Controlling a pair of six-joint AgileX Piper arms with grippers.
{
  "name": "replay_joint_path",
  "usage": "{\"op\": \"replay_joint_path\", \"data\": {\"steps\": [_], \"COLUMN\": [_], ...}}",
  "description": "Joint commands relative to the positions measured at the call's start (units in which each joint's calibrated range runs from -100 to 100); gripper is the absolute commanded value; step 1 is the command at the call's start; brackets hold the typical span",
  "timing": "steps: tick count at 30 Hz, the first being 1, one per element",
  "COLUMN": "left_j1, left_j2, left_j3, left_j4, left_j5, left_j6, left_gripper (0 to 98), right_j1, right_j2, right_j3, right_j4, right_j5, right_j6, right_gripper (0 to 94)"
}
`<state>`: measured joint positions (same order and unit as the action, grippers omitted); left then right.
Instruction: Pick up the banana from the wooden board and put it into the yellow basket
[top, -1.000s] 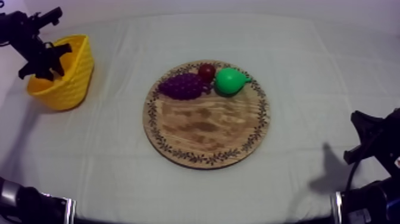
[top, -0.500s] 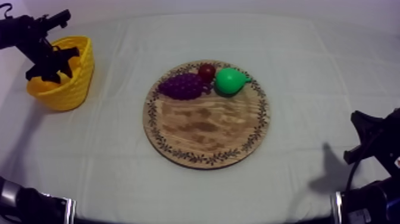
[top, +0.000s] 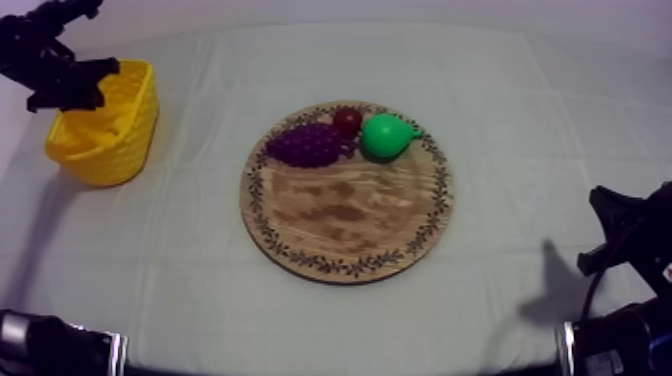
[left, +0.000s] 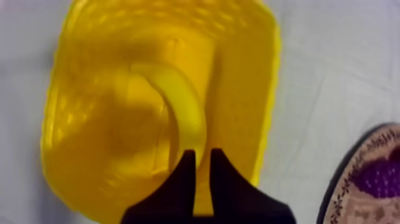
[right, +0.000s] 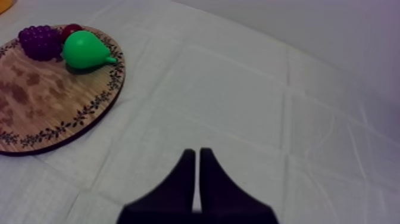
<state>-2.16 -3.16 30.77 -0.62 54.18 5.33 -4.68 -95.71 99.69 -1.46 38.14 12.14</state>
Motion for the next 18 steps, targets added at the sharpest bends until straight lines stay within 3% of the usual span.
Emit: {"op": "replay_joint_path", "data": {"steps": [1, 8, 18], "left_j1": [0.1, -0.3, -3.1], "left_j2": [-8.1, -25.0, -48.5], "left_j3": [2.2, 11.9, 29.1], "left_j4": [0.98, 4.58, 8.34], "left_j5": [-1.4, -7.3, -11.9], "left_j6": [-3.8, -9.4, -14.5], "left_gripper": [1.5, 0.2, 0.1], "right_j1": [0.0, 0.0, 0.0], "right_j2": [0.0, 0.0, 0.0], "right_j3": [0.0, 0.0, 0.0], "right_j4": [0.0, 0.0, 0.0], "right_j5": [0.0, 0.0, 0.0], "right_j6": [0.0, 0.0, 0.0], "right_gripper": [0.5, 0.5, 0.5]}}
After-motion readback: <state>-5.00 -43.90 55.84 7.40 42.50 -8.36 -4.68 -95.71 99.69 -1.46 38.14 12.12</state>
